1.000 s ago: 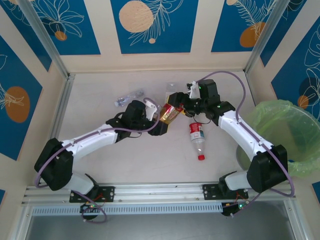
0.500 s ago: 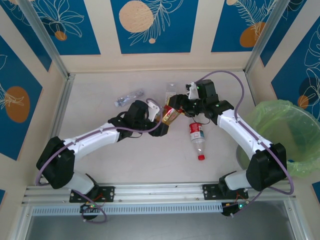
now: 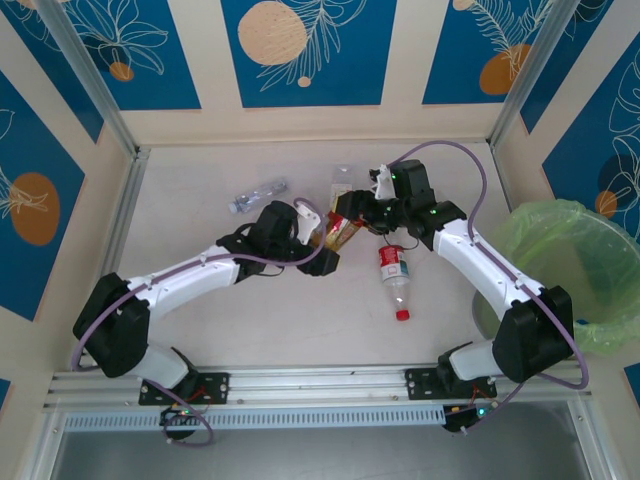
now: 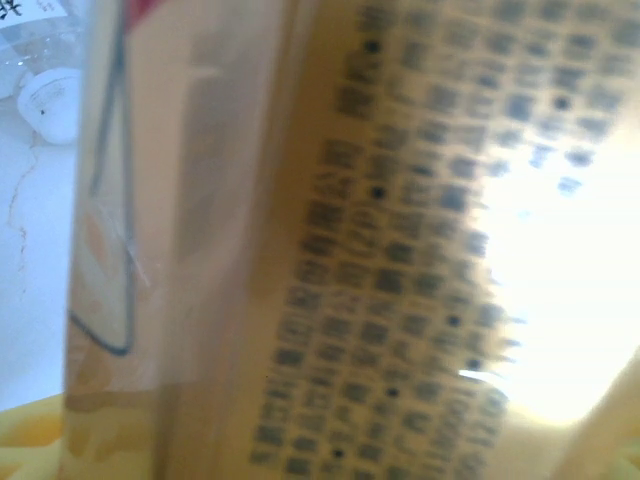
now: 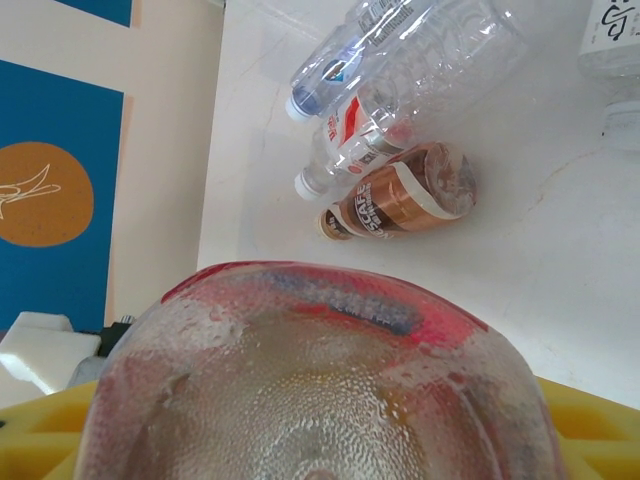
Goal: Put the plastic bottles in the bin
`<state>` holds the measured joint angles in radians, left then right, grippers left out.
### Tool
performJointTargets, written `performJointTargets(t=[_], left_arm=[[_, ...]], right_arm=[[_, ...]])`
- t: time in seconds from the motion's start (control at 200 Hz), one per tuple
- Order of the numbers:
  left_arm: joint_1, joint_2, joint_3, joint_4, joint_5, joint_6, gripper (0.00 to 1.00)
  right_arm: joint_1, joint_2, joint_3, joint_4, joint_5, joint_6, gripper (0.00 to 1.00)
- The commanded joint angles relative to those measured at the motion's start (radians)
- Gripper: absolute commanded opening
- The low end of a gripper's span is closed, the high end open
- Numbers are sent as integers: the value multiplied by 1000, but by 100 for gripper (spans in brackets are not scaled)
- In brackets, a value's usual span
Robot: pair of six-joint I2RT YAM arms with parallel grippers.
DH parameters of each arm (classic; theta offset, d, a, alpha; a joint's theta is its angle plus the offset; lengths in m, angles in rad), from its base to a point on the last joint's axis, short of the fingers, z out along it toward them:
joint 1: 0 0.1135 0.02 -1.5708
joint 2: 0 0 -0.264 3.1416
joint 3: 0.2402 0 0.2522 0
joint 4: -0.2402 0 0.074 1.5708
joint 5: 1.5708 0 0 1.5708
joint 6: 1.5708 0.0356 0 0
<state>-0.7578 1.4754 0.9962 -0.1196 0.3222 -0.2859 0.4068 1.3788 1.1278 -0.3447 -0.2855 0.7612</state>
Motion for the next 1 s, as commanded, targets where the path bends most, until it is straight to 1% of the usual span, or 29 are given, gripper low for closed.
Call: performJointTargets(t=[0.0,0.165,0.295,0.335,0.445,0.61,0.65,0.705,0.83,0.88,0.995], left_arm=[[-10,-44,-10,33,47,19,84],[-9,-90,-36,43,53,37,93],[-6,-132,-65,88,67,55,95],[-5,-141,-69,104,65,56,99],[-4,-159,-77,139,28,41,100],[2,-189,-118,212,-105,-17,100],[2,-195,-120,211,-161,-38,100],[6,-196,-103,171,-251,-64,100],[8,-194,-108,163,-394,-115,100],[10,-188,-116,171,-436,-133,100],[17,-163,-118,175,-488,-164,100]], right_arm=[[4,-30,26,15,22,-20,53],[-2,-41,24,16,35,-27,52],[-12,-46,29,-3,51,-41,51],[-16,-49,29,-7,56,-44,51],[-28,-66,29,-22,73,-55,51],[-50,-108,25,-57,109,-76,50],[-57,-119,26,-67,122,-84,50],[-66,-132,26,-85,138,-96,50],[-89,-176,33,-127,189,-126,50],[-98,-191,41,-143,209,-139,50],[-121,-230,66,-182,244,-179,50]])
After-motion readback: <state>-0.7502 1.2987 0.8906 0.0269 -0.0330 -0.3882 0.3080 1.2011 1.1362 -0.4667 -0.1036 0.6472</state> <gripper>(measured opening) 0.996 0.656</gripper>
